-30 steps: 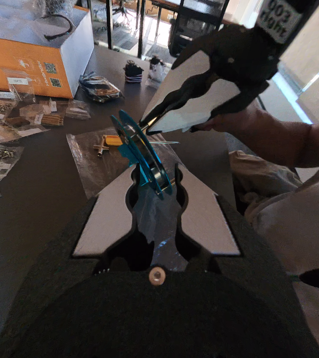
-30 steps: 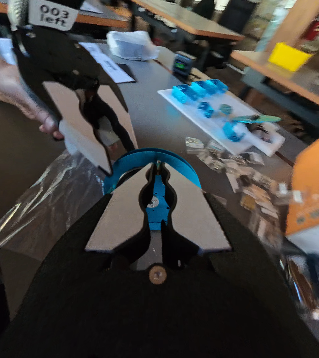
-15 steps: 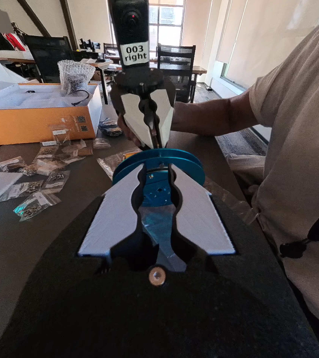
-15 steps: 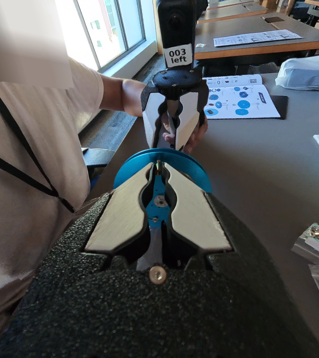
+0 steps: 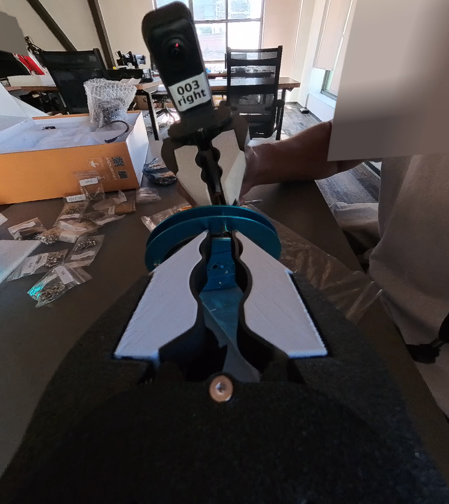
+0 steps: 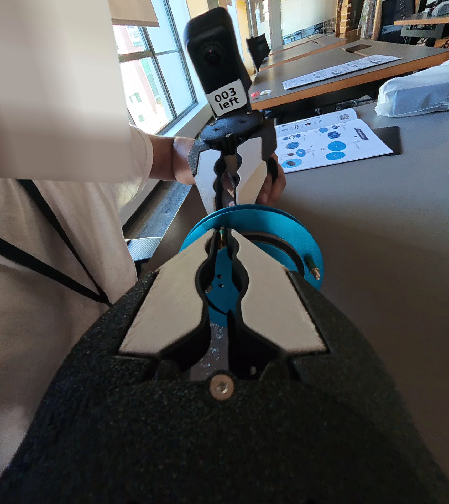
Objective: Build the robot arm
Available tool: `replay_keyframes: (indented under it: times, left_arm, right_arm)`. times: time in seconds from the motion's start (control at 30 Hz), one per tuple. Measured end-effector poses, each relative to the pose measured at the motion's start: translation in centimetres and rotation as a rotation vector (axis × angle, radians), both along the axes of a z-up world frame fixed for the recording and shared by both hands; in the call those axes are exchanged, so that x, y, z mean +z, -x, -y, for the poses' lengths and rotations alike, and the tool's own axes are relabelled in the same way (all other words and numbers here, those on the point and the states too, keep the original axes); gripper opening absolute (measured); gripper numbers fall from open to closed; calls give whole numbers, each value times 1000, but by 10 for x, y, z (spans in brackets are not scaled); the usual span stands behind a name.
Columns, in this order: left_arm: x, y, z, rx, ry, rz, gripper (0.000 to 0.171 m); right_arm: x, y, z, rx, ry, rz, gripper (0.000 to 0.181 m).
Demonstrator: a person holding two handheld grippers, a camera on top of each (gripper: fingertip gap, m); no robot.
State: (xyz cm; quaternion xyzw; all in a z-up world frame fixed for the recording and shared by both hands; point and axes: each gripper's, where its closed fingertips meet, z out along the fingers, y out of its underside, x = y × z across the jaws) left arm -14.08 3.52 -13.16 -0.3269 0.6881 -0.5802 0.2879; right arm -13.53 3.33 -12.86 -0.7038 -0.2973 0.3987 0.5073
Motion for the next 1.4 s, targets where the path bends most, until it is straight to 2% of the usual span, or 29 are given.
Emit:
replay_keyframes:
  times: [0.27,0.47,0.6,0.7,0.77,0.93,1.07,1.2,1.33,1.4]
  left_arm:
    - [1,-3,-5,29,33,7,11]
    - [2,-3,-2,43,26,7,4]
    - [1,-4,-2,53,25,-11,4]
    - [2,-4,-4,46,73,-43,3]
    - [1,-4,-5,42,84,-44,4]
    - [1,-4,-4,45,79,-47,4]
    - [1,-5,-4,41,104,-68,4]
    - [2,-4,-3,16,177,-122,4]
    - [2,-4,-1,-8,271,-178,3]
    - [3,-3,1,-29,326,-216,3]
  right_arm:
    - [0,-3,-5,-21,37,-51,4]
    - [-1,-3,-4,-42,0,33,4]
    - [0,-4,-4,-45,24,23,5]
    - [1,-8,-3,-36,83,-4,20]
    - [4,-12,-3,-35,129,-50,23]
    - [2,-16,-6,-53,238,-106,16]
    - [2,-11,-2,-41,215,-70,5]
    - [1,-9,0,-62,111,61,4]
    - [0,-8,2,-94,-178,336,5]
    - [0,-7,4,-107,-376,513,4]
